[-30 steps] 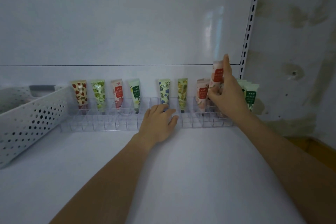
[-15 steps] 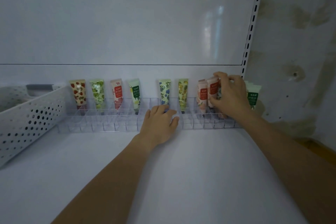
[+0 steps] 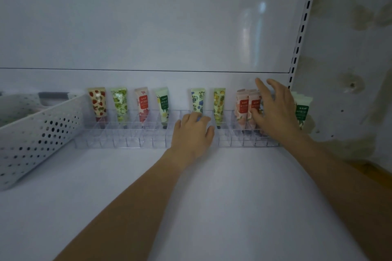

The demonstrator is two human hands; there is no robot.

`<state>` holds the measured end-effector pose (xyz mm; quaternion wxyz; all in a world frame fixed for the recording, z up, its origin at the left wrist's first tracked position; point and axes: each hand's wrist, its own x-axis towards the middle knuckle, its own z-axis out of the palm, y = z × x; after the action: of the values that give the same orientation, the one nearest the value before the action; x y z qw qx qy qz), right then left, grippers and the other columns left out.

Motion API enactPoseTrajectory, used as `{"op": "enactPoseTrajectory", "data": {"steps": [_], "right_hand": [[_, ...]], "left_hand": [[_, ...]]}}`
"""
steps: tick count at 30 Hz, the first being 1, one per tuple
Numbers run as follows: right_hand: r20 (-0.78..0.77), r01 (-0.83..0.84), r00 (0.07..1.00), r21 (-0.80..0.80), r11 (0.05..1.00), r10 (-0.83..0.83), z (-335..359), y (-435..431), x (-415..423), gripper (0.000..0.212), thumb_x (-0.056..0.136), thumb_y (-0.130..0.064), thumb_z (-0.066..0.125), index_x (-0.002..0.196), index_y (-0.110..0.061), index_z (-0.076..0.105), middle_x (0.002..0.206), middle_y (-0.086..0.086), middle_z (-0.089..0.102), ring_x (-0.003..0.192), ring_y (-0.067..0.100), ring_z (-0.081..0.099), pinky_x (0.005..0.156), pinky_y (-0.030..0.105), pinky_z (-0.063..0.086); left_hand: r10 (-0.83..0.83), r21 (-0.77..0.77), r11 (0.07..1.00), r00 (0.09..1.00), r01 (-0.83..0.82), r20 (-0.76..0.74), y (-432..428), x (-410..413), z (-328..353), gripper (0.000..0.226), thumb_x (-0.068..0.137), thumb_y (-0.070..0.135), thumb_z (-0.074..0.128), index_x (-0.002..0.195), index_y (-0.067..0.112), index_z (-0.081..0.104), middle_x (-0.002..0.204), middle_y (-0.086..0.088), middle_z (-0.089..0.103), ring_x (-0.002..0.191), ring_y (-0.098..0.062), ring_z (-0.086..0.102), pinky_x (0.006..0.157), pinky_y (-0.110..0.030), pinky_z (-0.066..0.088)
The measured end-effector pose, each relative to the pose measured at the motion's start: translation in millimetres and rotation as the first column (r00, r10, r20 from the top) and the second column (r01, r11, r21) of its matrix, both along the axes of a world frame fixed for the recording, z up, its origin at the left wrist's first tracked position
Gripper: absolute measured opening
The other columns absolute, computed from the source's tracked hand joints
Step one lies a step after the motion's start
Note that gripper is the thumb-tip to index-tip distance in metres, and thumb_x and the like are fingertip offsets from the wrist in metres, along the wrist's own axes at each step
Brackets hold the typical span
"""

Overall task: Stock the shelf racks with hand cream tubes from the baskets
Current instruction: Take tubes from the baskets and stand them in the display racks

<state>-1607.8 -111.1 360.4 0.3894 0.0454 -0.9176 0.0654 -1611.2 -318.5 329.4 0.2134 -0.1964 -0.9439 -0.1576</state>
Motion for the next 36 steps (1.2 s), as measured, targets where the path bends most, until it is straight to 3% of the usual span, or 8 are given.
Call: {"op": "enactPoseTrajectory", "data": {"steps": [3,9,15,21,27,30,36], "right_hand": [[0.006,-0.052,0.999,-0.006,0.999,0.052,0.6,-16.4,5.4,0.069,0.086,-0.019,0.061,0.145,-0.010,0.027,0.145,0.019,0.029,0.134,0.036,0.024,0.111,0.044,0.018],[-0.025,-0.299,0.954,-0.037,0.953,0.299,6.1,-80.4,14.9,0.061,0.081,-0.010,0.068,0.135,-0.002,0.042,0.132,0.023,0.045,0.123,0.039,0.039,0.105,0.038,0.025],[0.119,-0.533,0.829,-0.125,0.837,0.546,36.5,-194.0,-2.3,0.054,0.092,-0.023,0.055,0.141,-0.013,0.035,0.137,0.010,0.038,0.128,0.022,0.028,0.095,0.013,0.015],[0.189,-0.643,0.697,-0.265,0.719,0.692,67.3,-317.2,-17.2,0.044,0.094,-0.030,0.049,0.136,-0.019,0.041,0.133,0.007,0.043,0.126,0.019,0.036,0.095,0.020,0.025],[0.377,-0.635,0.627,-0.259,0.728,0.681,66.6,-384.6,-32.7,0.036,0.092,-0.035,0.054,0.125,-0.024,0.050,0.121,-0.005,0.054,0.108,0.006,0.047,0.082,0.017,0.032],[0.479,-0.603,0.601,-0.253,0.756,0.640,68.9,-398.7,-37.5,0.034,0.087,-0.035,0.061,0.118,-0.024,0.056,0.109,-0.010,0.057,0.104,0.005,0.052,0.071,0.006,0.033],[0.737,-0.532,0.491,-0.167,0.830,0.464,71.1,-412.7,-40.5,0.037,0.079,-0.042,0.068,0.113,-0.032,0.059,0.101,-0.019,0.063,0.096,-0.002,0.057,0.075,0.012,0.039]], "left_hand": [[0.026,0.027,0.999,0.995,-0.024,-0.096,-3.0,-1.6,18.5,0.037,0.097,0.027,0.036,0.128,0.013,0.051,0.133,-0.008,0.048,0.122,-0.026,0.042,0.099,-0.037,0.035],[0.006,0.018,1.000,0.990,-0.003,-0.144,-59.5,-3.1,74.9,0.032,0.095,0.026,0.040,0.119,0.012,0.055,0.122,-0.010,0.052,0.114,-0.027,0.046,0.087,-0.037,0.041],[0.142,-0.052,0.988,0.983,-0.148,-0.117,-184.2,-9.6,138.7,0.026,0.093,0.028,0.044,0.114,0.018,0.057,0.122,-0.004,0.053,0.108,-0.023,0.051,0.094,-0.039,0.042],[0.204,-0.199,0.959,0.979,-0.203,-0.016,-317.0,-11.4,159.2,0.025,0.093,0.025,0.050,0.113,0.015,0.059,0.119,-0.005,0.059,0.090,-0.012,0.047,0.081,-0.026,0.036],[0.134,-0.263,0.960,0.980,-0.093,0.145,-396.2,-24.1,139.3,0.018,0.089,0.024,0.057,0.107,0.023,0.059,0.106,0.005,0.062,0.076,0.001,0.051,0.071,-0.020,0.037],[0.036,-0.263,0.964,0.973,0.026,0.228,-409.8,-37.6,129.9,0.015,0.087,0.023,0.060,0.099,0.031,0.056,0.094,0.016,0.059,0.078,0.008,0.051,0.068,-0.011,0.038],[-0.071,-0.344,0.919,0.939,0.193,0.336,-408.0,-74.0,121.3,0.013,0.083,0.019,0.067,0.093,0.026,0.064,0.089,0.016,0.062,0.078,0.005,0.056,0.070,-0.011,0.041]]}}
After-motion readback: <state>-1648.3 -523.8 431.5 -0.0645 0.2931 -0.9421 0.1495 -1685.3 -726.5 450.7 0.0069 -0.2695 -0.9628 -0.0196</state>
